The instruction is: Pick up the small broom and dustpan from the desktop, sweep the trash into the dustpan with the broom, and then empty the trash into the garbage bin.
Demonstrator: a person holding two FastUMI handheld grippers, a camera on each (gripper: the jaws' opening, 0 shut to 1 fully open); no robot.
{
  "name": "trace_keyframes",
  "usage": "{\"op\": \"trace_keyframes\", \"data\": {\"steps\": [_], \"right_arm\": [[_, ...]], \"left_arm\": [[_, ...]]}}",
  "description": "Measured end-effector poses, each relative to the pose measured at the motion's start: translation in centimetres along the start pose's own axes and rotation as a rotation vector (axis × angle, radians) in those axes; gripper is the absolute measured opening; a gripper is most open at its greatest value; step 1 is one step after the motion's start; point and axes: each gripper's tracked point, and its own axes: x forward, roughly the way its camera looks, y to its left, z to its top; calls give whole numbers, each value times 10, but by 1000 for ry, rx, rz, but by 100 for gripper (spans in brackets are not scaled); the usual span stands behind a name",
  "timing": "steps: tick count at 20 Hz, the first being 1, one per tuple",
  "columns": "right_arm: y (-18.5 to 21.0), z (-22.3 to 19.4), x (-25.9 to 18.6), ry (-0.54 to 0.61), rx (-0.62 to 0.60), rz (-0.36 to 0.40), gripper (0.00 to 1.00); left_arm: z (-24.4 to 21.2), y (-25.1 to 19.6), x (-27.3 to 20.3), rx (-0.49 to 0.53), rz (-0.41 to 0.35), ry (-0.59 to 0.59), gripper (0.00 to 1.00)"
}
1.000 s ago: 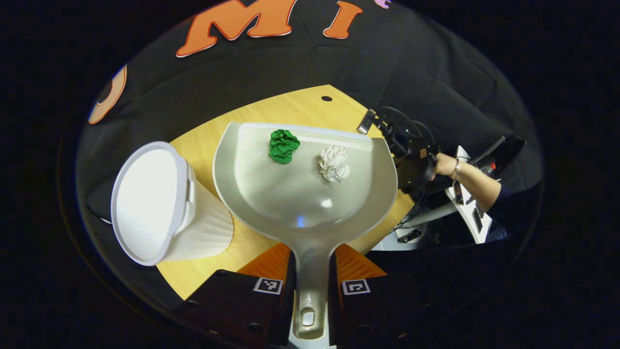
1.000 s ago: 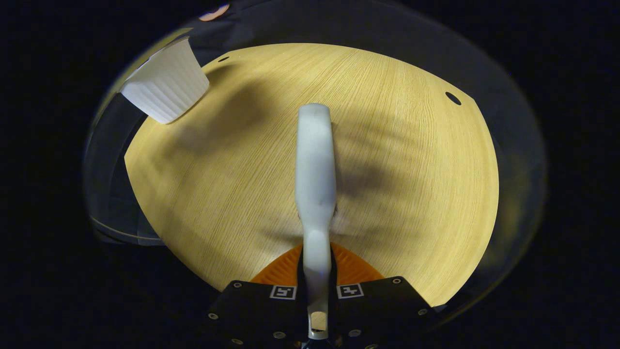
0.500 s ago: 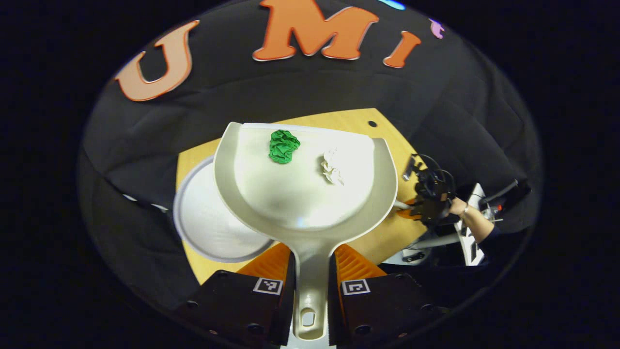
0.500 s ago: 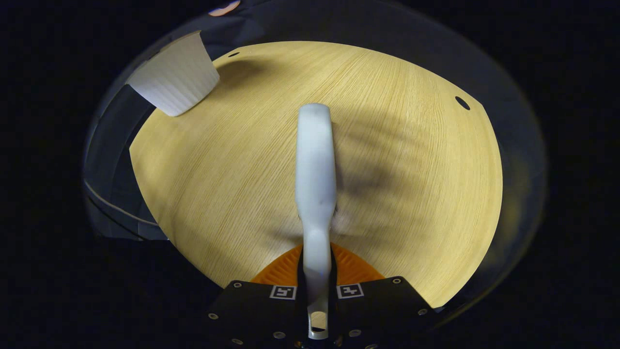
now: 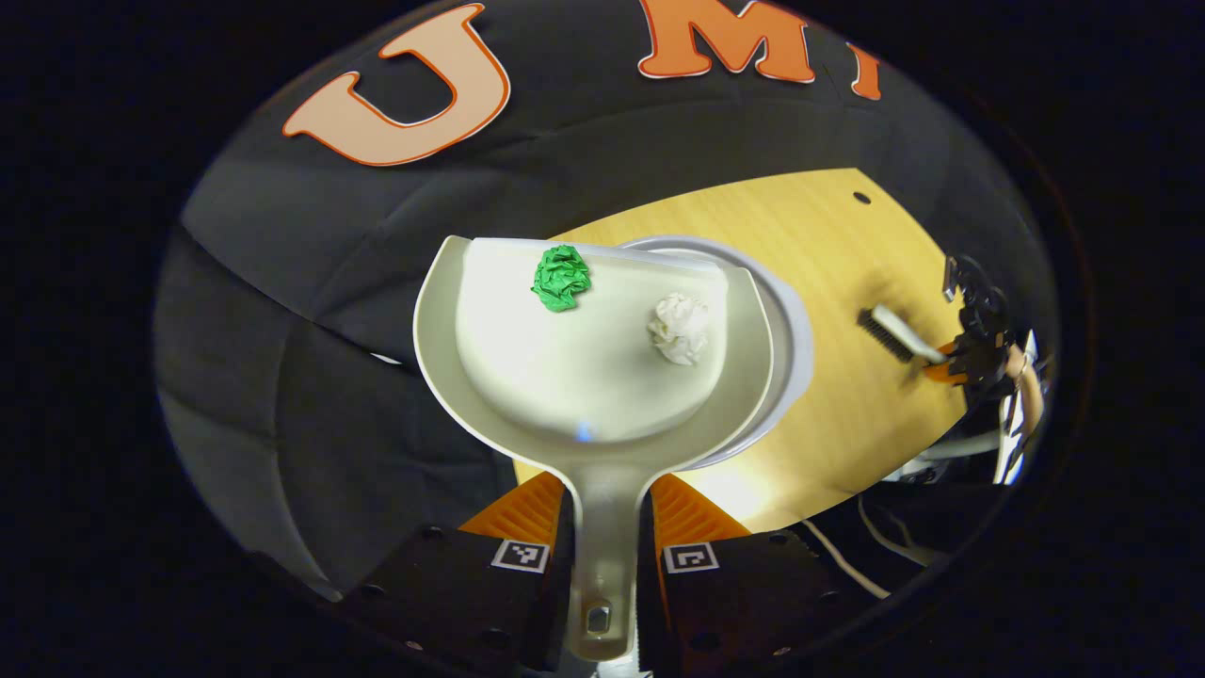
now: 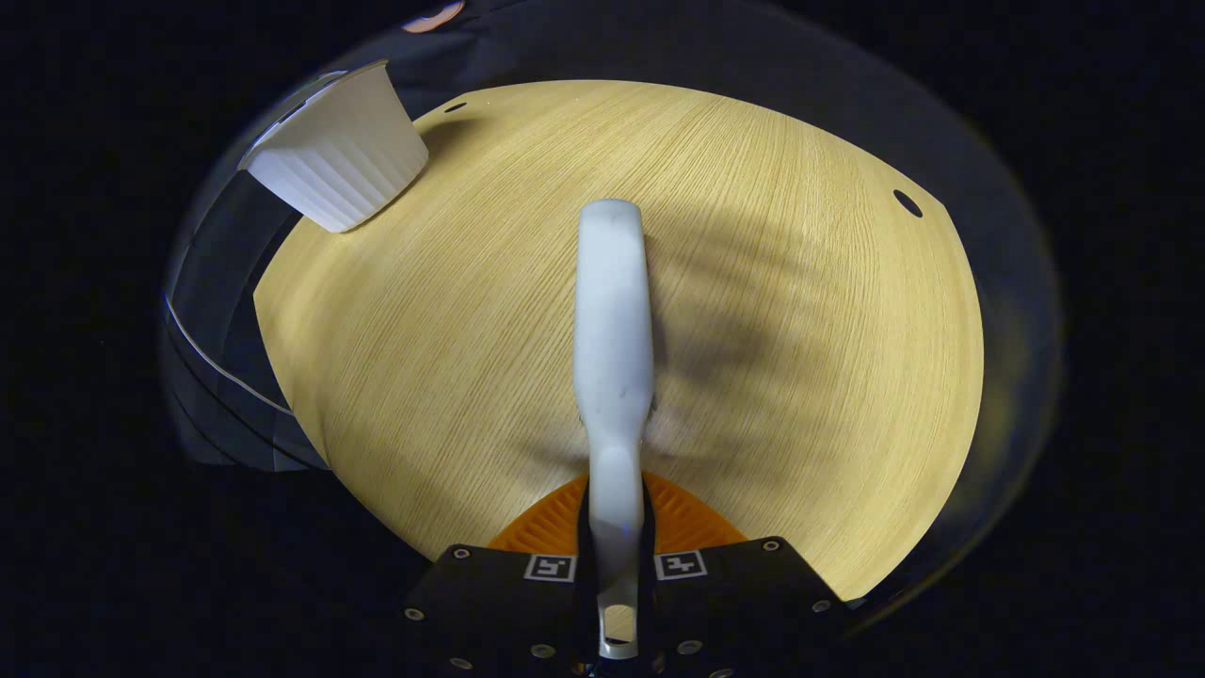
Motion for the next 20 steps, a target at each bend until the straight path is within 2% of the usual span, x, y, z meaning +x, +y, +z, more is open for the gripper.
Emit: {"op": "trace_keyframes", "data": {"steps": [3, 5, 7, 9, 12, 15, 18, 19, 20], "right_arm": [[-1, -2, 1, 0, 8, -6, 16], [2, -2, 1, -2, 20, -3, 16], [2, 0, 1, -3, 28, -5, 16], [5, -1, 0, -6, 37, -5, 16], [2, -2, -2, -6, 44, -8, 16], [4, -1, 0, -3, 49, -7, 16], [3, -2, -1, 1, 58, -6, 16], [1, -3, -1, 6, 61, -5, 16], [2, -3, -1, 9, 61, -6, 16]], "left_arm": [[-4, 11, -5, 111, 96, 60, 30], [0, 13, -6, 215, 132, 71, 30], [-3, 14, -1, 286, 137, 76, 30], [-5, 13, 2, 308, 118, 87, 30], [-3, 15, 2, 320, 129, 103, 30], [-2, 11, -2, 261, 94, 109, 30], [-3, -5, 5, 115, -1, 81, 30], [-4, -11, 6, 60, -14, 65, 34], [0, -12, 8, 14, -28, 20, 30]]}}
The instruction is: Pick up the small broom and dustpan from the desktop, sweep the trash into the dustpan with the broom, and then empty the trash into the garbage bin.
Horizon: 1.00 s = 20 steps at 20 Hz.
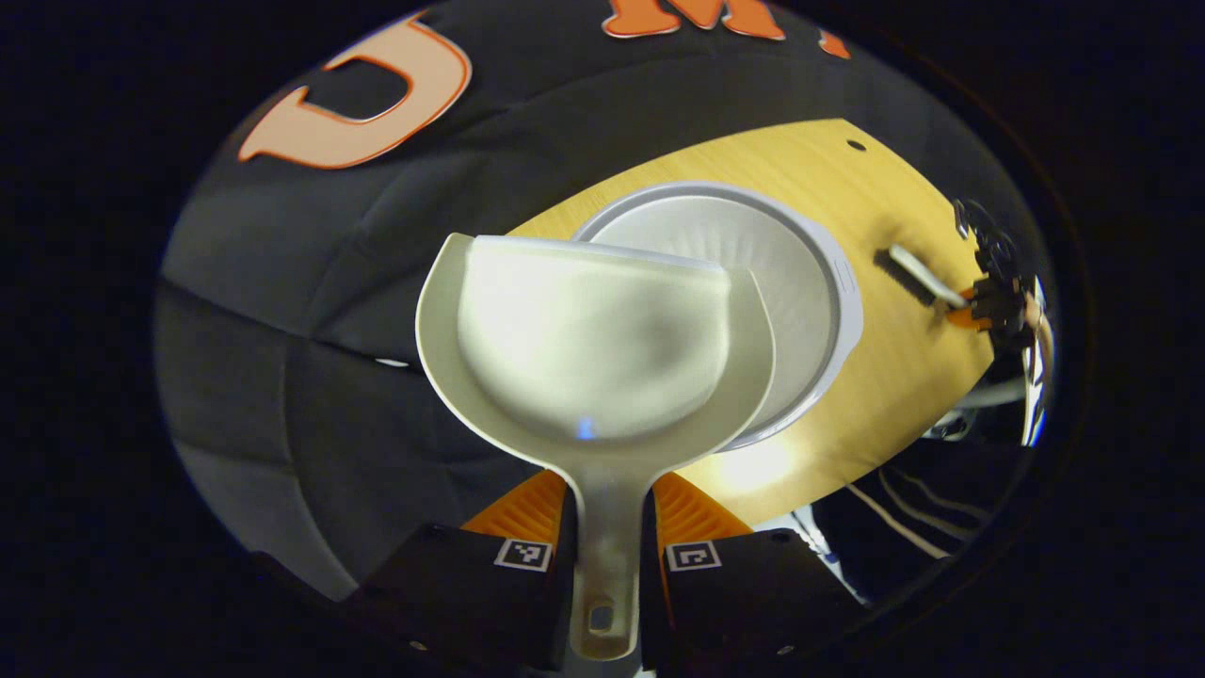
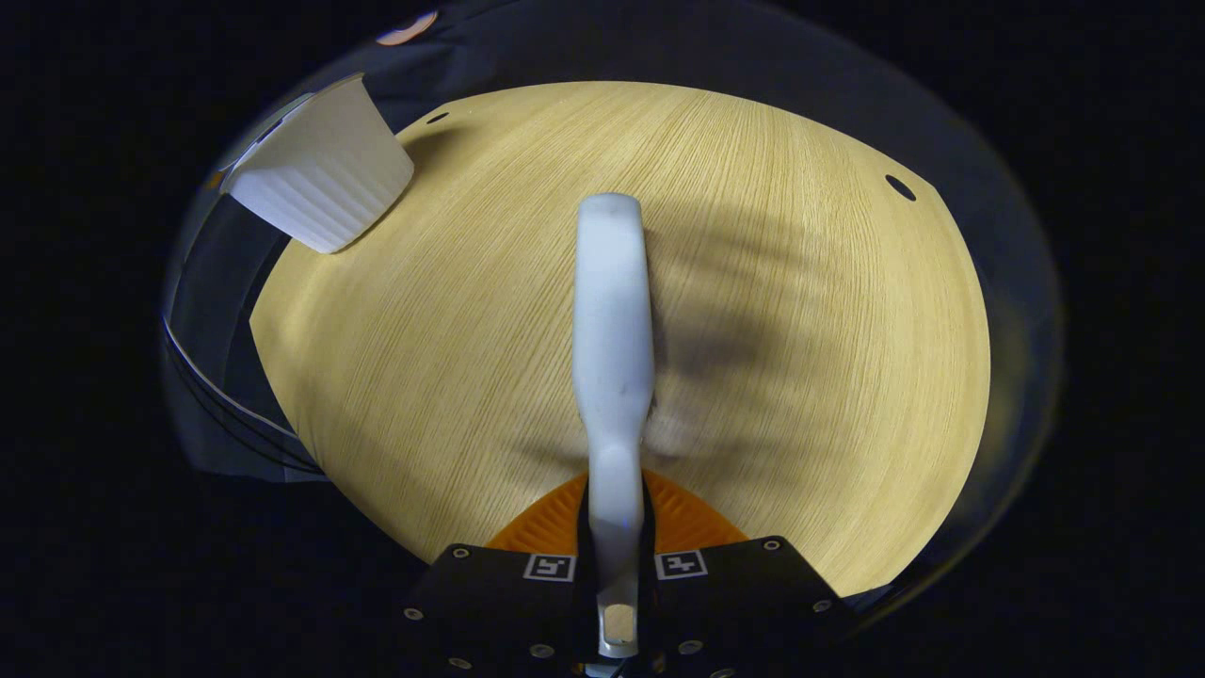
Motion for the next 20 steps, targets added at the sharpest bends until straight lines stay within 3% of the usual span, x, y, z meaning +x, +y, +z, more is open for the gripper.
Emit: {"op": "trace_keyframes", "data": {"steps": [4, 8, 12, 17, 20], "right_arm": [[0, -2, 1, 28, -12, 2, 16], [1, -3, 1, 24, -6, -6, 16], [2, -5, 3, 25, -21, -8, 16], [3, -4, 2, 15, -2, 6, 16], [3, -5, 3, 12, 0, 16, 16]], "left_arm": [[27, -21, -14, -141, -104, -185, 30], [65, -46, -43, -141, -189, -309, 30], [99, -104, -58, -101, -285, -351, 30], [124, -206, -71, -35, -505, -363, 30], [122, -234, -44, -14, -527, -316, 30]]}}
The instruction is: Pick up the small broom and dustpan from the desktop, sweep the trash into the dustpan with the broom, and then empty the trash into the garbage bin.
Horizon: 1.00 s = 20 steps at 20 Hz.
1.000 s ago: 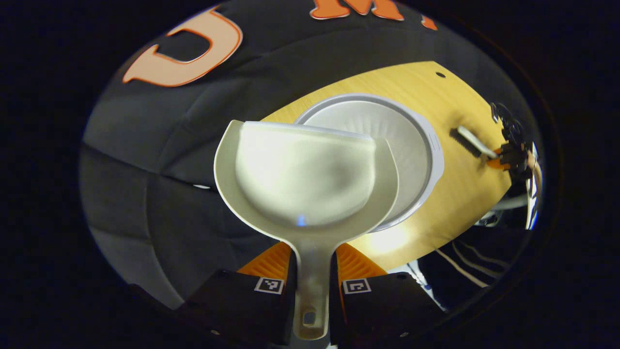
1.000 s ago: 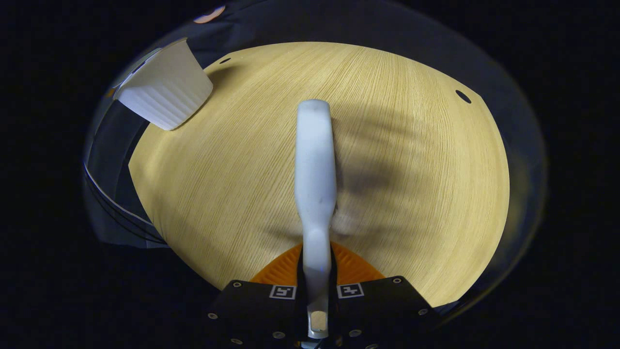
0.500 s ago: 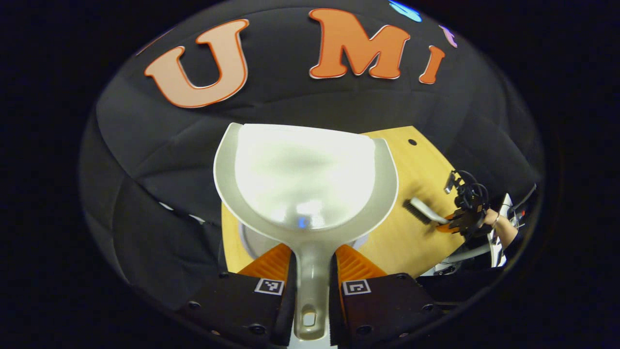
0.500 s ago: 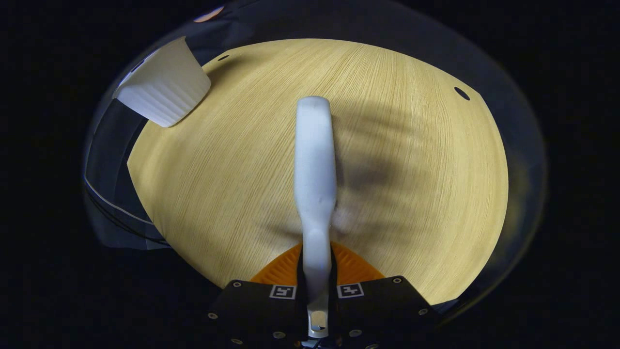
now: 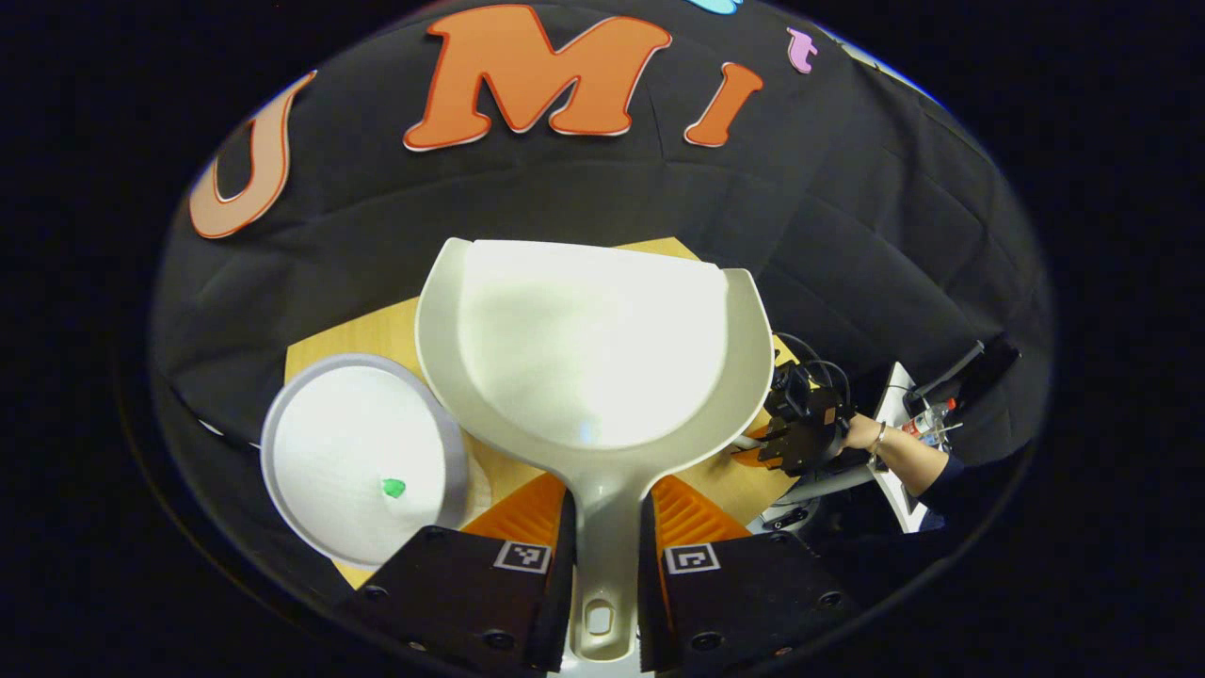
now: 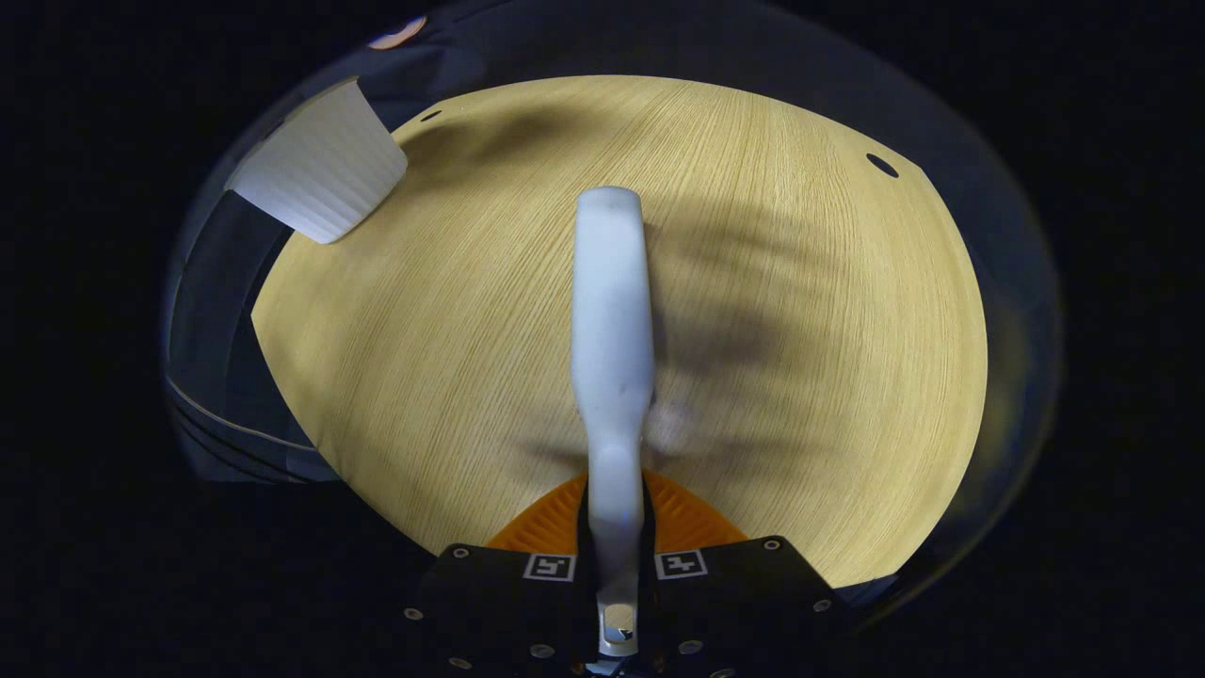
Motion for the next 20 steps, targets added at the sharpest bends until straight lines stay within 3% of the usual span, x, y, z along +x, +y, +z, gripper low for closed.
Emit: {"op": "trace_keyframes", "data": {"steps": [4, 12, 17, 20], "right_arm": [[2, 1, -1, -3, 21, 0, 16], [3, -1, 1, -23, 73, -12, 16], [4, -2, 1, -37, 121, -27, 16], [7, -1, -1, -45, 142, -44, 16]], "left_arm": [[-21, 1, 43, -21, 28, 62, 30], [-82, 2, 171, -199, 118, 110, 30], [-120, 26, 206, -266, 201, 120, 30], [-137, 24, 212, -304, 210, 133, 30]]}}
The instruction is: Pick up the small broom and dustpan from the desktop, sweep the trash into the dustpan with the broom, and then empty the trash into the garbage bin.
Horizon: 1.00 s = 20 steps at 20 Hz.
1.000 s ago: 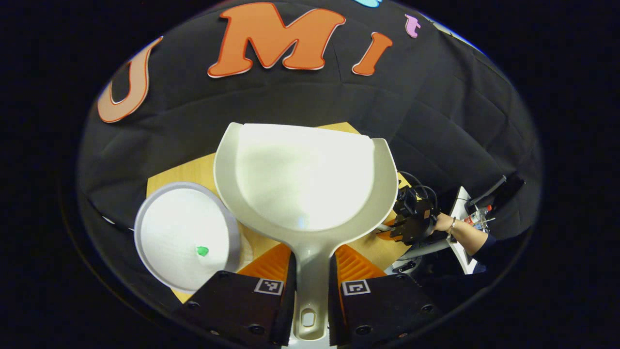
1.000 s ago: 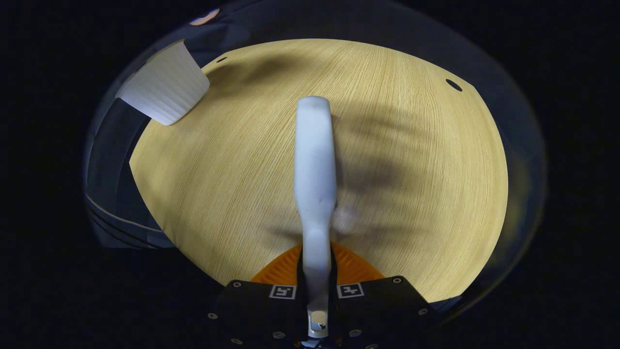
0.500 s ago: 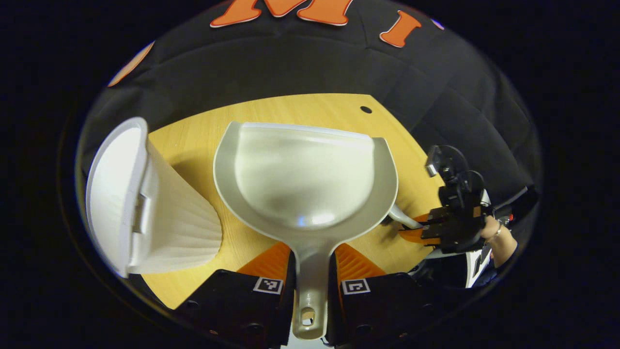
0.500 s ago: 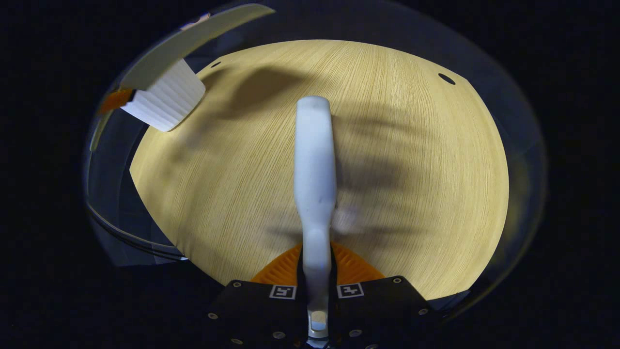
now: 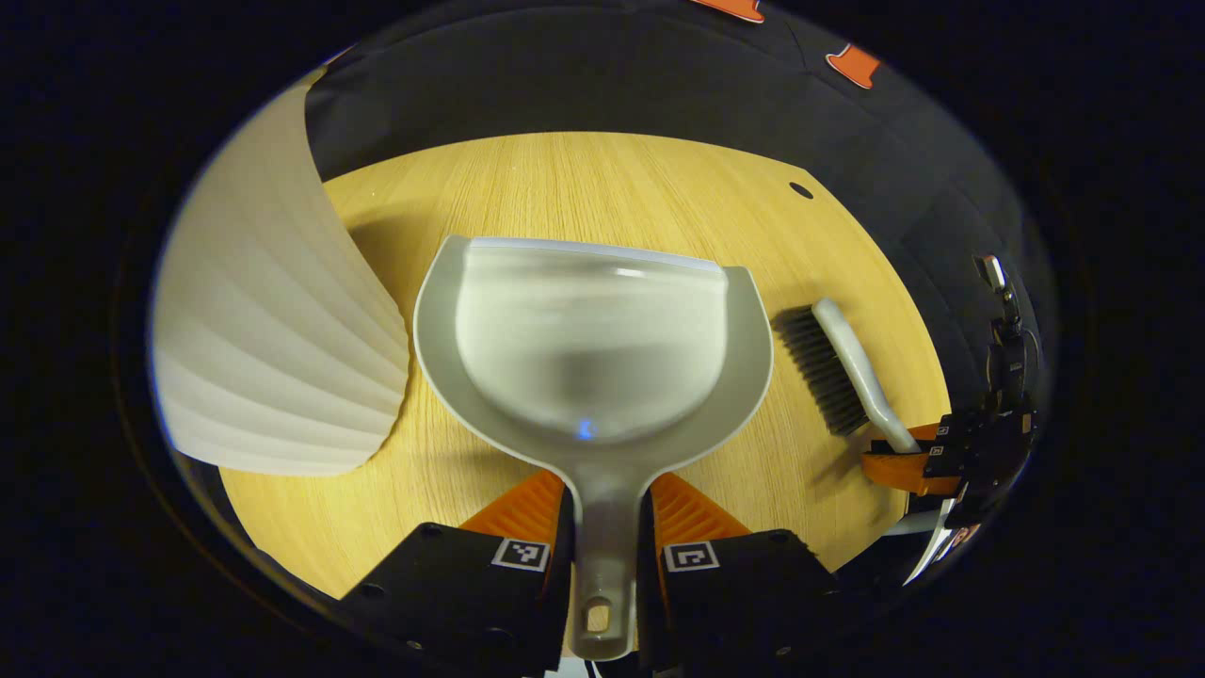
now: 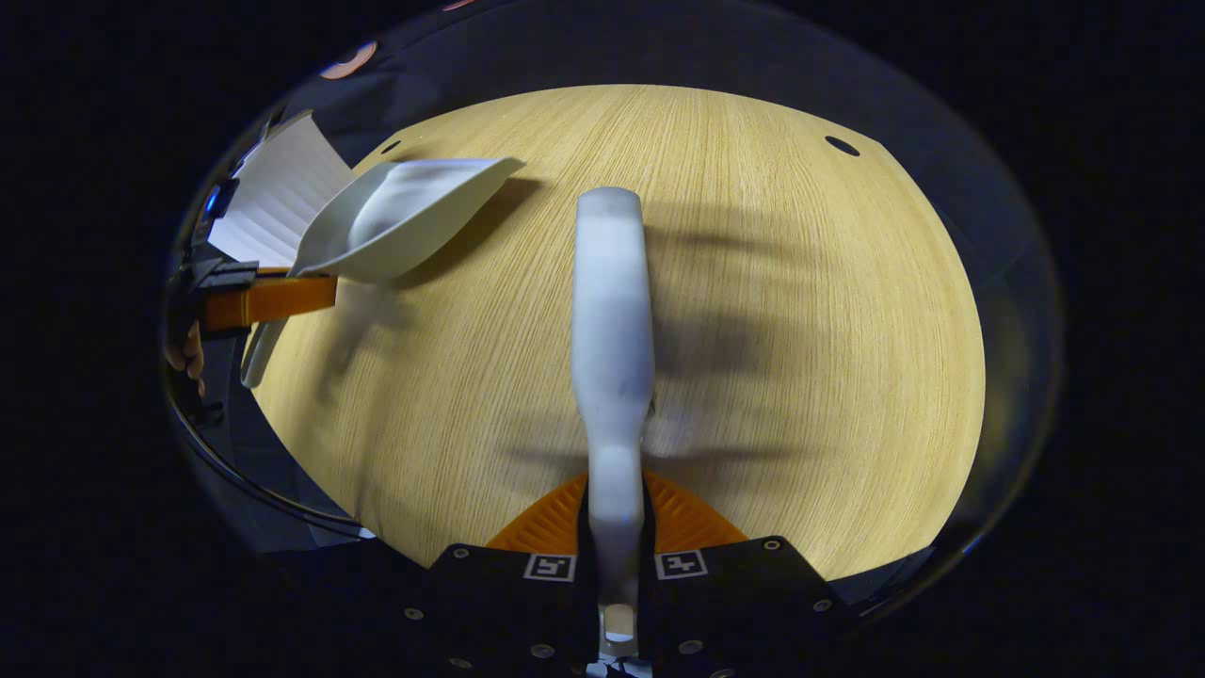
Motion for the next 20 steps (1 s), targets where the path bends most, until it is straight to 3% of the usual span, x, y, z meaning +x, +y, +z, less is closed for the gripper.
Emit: {"op": "trace_keyframes", "data": {"steps": [7, 11, 13, 14, 15, 16, 18, 19, 20], "right_arm": [[1, 2, 1, -7, 21, -9, 16], [-1, 3, 2, -5, 17, -5, 17], [-1, 4, 5, -8, 35, 0, 20], [3, 4, 6, 2, 52, 19, 32], [5, 4, 6, 0, 75, 33, 24], [6, 5, 8, -4, 79, 34, 29], [11, 6, 11, -20, 79, 41, 54], [12, 9, 8, -32, 78, 47, 46], [12, 13, 5, -48, 77, 47, 65]], "left_arm": [[-23, 0, 15, -75, 4, 45, 30], [-22, 2, 17, -66, 9, 55, 30], [-24, 2, 17, -69, 18, 58, 32], [-27, 2, 20, -73, 17, 65, 34], [-30, 2, 20, -71, 17, 76, 35], [-30, 3, 19, -68, 15, 79, 57], [-34, 5, 23, -50, 30, 75, 100], [-36, 3, 22, -44, 35, 68, 100], [-42, -1, 15, -42, 37, 58, 99]]}}
